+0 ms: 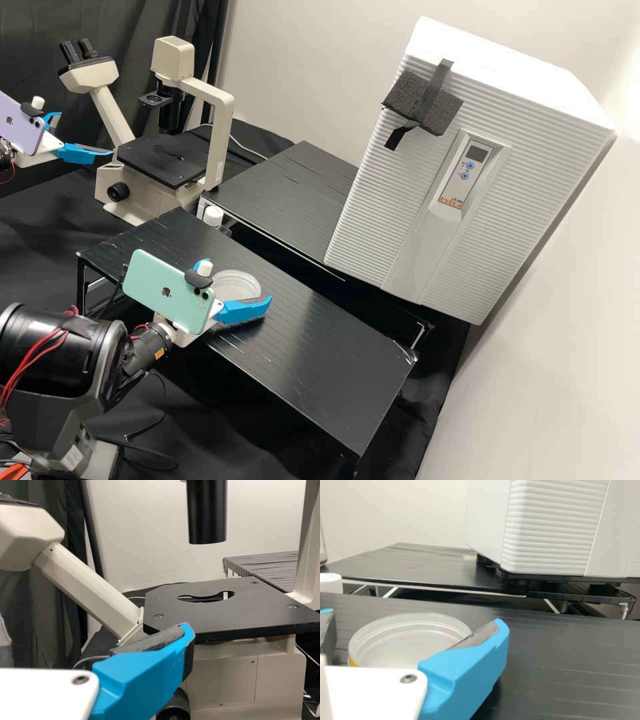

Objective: Open the petri dish lid.

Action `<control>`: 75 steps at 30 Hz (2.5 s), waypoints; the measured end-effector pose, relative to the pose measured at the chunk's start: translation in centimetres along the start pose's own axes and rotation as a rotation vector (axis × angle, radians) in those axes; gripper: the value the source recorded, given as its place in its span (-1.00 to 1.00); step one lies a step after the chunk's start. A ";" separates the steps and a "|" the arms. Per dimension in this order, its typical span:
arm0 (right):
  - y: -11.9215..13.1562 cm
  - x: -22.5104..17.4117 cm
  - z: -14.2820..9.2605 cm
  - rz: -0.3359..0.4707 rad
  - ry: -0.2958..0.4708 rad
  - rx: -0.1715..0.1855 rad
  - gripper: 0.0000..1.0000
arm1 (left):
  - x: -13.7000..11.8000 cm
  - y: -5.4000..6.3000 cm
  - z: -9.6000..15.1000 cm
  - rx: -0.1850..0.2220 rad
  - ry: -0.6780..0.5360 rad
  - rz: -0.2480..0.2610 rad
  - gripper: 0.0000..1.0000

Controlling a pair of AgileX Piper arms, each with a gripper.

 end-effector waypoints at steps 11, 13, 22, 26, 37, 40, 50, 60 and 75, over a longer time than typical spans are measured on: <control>0.0 0.0 0.0 0.001 -0.001 0.000 -1.00 | 0.0 0.0 0.0 0.000 0.000 0.000 1.00; 0.1 0.0 0.1 0.004 -0.003 0.000 -1.00 | 0.0 0.0 0.0 0.000 0.000 0.000 1.00; 0.1 0.1 0.0 -0.001 0.008 0.017 -1.00 | 0.0 0.0 0.0 0.000 0.000 0.000 1.00; 0.1 0.1 0.0 -0.001 0.008 0.017 -1.00 | 0.0 0.0 0.0 0.000 0.000 0.000 1.00; 1.0 -0.3 -0.3 0.049 0.019 0.057 -1.00 | 0.0 0.0 0.0 0.000 0.000 0.000 1.00; 1.6 -0.5 -0.3 0.084 0.013 0.086 -1.00 | 0.0 0.0 0.0 0.000 0.000 0.000 1.00; 4.3 0.2 3.6 0.260 -0.187 0.110 -1.00 | 0.0 0.0 0.0 0.000 0.000 0.000 1.00; 5.0 0.6 6.4 0.286 -0.306 0.095 -1.00 | 0.0 0.0 0.0 0.000 0.000 0.000 1.00; 4.2 0.9 6.2 0.247 -0.309 0.025 1.00 | 0.0 0.0 0.0 0.000 0.000 0.000 1.00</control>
